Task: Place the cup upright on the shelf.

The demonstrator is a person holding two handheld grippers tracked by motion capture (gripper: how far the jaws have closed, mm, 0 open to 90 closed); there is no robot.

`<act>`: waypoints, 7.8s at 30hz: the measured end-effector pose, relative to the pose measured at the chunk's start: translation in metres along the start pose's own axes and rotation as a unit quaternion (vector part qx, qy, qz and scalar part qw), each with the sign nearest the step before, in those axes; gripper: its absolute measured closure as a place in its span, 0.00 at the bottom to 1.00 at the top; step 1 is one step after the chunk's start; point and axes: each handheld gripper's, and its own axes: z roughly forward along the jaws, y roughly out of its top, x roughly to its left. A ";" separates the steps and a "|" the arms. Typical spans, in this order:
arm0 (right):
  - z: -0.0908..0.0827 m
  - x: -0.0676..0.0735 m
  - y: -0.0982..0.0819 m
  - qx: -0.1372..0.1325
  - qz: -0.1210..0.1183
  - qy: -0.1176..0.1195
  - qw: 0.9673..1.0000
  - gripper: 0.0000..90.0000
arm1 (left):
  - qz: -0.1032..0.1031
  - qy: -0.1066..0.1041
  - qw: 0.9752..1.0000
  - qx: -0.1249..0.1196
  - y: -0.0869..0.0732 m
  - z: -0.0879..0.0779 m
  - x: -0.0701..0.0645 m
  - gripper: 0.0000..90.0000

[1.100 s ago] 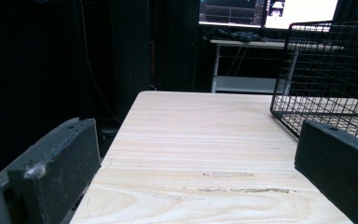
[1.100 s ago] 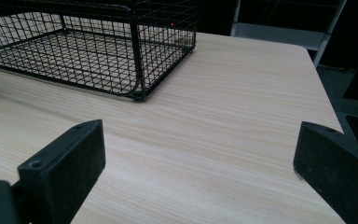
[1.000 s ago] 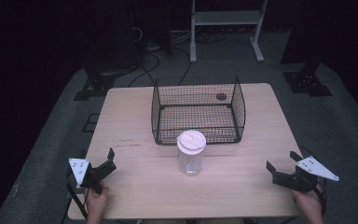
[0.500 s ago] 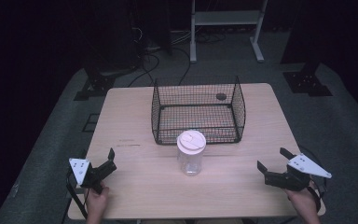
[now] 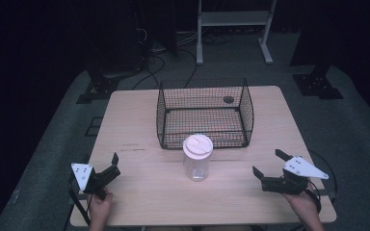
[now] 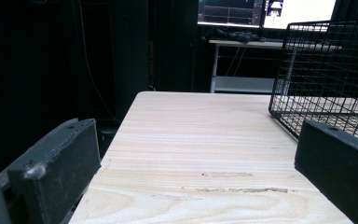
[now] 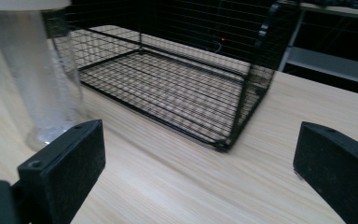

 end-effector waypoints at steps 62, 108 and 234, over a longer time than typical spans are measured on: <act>0.090 0.112 0.057 -0.040 -0.069 0.106 0.991 0.02 | 0.004 -0.004 1.000 -0.001 0.000 0.001 -0.001 0.00; 0.099 0.127 0.084 -0.079 -0.085 0.096 0.989 0.04 | 0.004 -0.006 1.000 -0.001 0.000 0.001 0.000 0.00; 0.221 0.008 0.162 -0.041 -0.045 0.008 0.998 0.04 | -0.001 -0.009 1.000 -0.002 0.000 0.001 0.000 0.00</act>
